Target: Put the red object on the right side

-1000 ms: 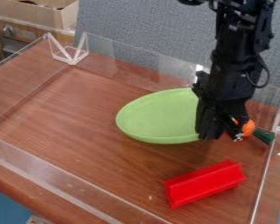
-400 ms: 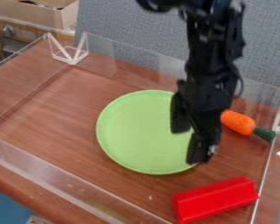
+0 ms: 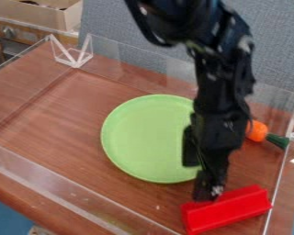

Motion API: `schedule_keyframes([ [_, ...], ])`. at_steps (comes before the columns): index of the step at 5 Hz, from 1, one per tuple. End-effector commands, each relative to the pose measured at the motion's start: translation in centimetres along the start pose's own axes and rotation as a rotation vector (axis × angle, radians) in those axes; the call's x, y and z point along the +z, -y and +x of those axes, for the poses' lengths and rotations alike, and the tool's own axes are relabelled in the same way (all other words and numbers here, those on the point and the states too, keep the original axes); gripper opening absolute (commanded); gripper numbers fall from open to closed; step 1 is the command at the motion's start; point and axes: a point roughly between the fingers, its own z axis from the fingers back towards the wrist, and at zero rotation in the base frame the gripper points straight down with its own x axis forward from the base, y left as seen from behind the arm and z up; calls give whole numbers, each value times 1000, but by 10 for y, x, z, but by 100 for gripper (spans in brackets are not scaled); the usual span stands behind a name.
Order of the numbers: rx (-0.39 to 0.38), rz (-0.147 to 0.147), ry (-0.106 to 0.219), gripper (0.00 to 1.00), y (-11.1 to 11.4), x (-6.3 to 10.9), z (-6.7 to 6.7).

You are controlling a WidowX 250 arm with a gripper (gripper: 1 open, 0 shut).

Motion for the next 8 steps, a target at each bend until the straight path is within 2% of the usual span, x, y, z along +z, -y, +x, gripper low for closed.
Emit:
schedule_keyframes([
  [1,-56,7,14,100,2,-1,16],
  [4,-200,-32,-21,100,10,-29,22],
  [6,-172,-58,-34,100,17,-47,27],
  [7,-160,-60,-33,0,17,-42,30],
  [8,-145,-60,-26,0,17,-37,33],
])
